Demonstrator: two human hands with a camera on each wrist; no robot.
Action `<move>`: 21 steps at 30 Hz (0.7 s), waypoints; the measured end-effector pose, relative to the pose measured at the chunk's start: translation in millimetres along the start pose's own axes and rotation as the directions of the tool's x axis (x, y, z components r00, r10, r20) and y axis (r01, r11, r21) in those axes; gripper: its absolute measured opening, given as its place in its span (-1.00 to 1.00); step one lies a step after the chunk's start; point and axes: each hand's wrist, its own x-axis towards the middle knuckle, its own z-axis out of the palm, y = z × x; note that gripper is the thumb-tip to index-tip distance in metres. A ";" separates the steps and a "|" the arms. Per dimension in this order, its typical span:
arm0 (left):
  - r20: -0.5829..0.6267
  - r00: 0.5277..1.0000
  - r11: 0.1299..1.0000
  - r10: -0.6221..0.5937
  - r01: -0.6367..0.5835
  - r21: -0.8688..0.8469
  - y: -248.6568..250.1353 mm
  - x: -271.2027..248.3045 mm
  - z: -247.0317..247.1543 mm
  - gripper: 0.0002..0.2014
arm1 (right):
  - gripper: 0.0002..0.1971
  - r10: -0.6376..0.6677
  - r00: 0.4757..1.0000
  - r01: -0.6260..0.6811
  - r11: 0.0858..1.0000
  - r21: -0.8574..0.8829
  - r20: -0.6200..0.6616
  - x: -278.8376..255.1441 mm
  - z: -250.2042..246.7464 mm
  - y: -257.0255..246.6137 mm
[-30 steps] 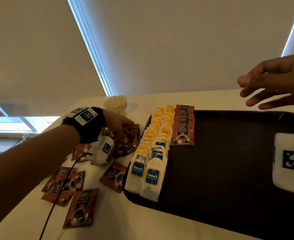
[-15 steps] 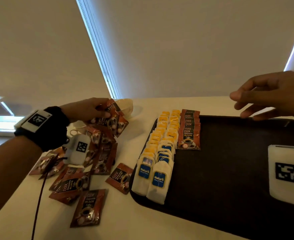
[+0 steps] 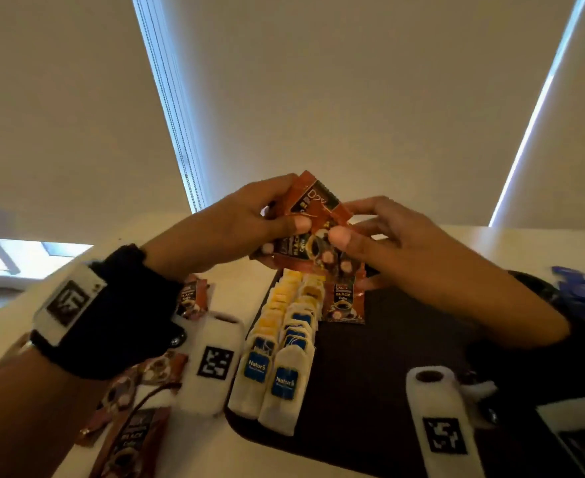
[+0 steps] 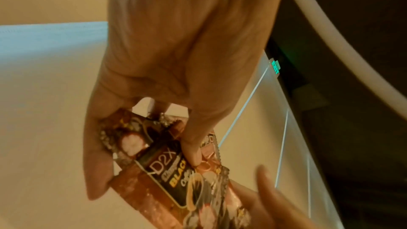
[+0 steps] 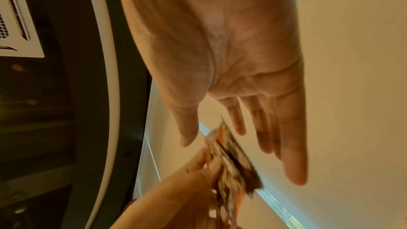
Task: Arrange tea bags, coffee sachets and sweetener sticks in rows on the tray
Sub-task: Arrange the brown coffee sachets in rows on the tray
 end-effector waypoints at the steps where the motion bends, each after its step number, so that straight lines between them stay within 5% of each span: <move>1: 0.000 1.000 0.999 0.024 -0.024 -0.024 4.7 4.8 8.5 -0.73 | -0.50 -0.007 1.000 0.007 0.999 0.049 0.005 1.6 -0.8 3.1; 8: 0.017 1.000 0.992 0.024 -0.022 -0.127 11.8 32.7 41.6 -0.72 | -0.85 0.009 0.987 0.019 0.986 0.165 -0.162 4.5 -21.5 21.5; 15: 0.089 0.996 0.947 -0.033 0.059 -0.316 -5.9 44.4 34.5 -0.55 | -0.75 0.137 0.969 -0.069 0.949 0.309 -0.204 12.7 -33.4 34.1; 21: -0.109 0.994 0.966 0.014 -0.042 -0.255 -16.9 47.1 28.0 -0.71 | -0.79 0.187 0.973 -0.117 0.905 0.409 -0.135 15.4 -39.1 38.4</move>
